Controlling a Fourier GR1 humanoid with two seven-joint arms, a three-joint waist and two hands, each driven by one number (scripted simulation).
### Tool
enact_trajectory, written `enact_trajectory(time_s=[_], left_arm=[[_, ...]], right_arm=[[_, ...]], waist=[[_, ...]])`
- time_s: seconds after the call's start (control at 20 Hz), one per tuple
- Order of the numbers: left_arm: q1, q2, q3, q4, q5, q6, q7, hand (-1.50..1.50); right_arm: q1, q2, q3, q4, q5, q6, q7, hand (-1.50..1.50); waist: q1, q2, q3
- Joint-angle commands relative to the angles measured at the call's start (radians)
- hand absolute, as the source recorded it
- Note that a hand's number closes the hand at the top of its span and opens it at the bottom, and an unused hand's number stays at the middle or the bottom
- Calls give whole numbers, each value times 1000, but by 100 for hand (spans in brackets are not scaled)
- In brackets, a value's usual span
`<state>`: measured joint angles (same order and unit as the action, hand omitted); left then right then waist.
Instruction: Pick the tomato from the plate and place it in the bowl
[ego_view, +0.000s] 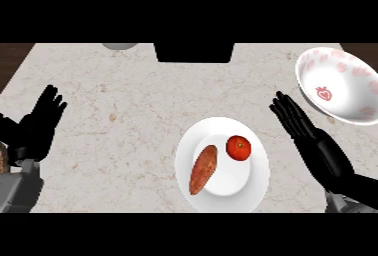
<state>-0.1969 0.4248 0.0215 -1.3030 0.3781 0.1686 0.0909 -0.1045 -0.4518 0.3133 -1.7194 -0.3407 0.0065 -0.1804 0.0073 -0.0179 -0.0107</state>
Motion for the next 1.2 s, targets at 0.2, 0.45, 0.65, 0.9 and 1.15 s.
enact_trajectory(time_s=[0.2,0.45,0.65,0.9,1.15], left_arm=[[-116,47,42,-84,-58,-1,-139,0],[-88,36,26,-110,-65,2,-146,0],[-33,27,27,-135,-59,-22,-181,0],[-30,35,45,-120,-74,-2,-172,0],[12,50,62,-150,-74,-2,-170,0]], right_arm=[[-293,322,159,58,101,-196,167,-150],[-210,261,123,151,521,-583,135,-150],[-183,390,323,220,814,-775,194,-150],[-214,318,365,114,1112,-660,582,-150],[-234,282,339,-22,1264,-393,905,-150]], waist=[[35,20,8],[-10,2,6],[5,8,7],[-34,0,5],[-42,-5,5]])
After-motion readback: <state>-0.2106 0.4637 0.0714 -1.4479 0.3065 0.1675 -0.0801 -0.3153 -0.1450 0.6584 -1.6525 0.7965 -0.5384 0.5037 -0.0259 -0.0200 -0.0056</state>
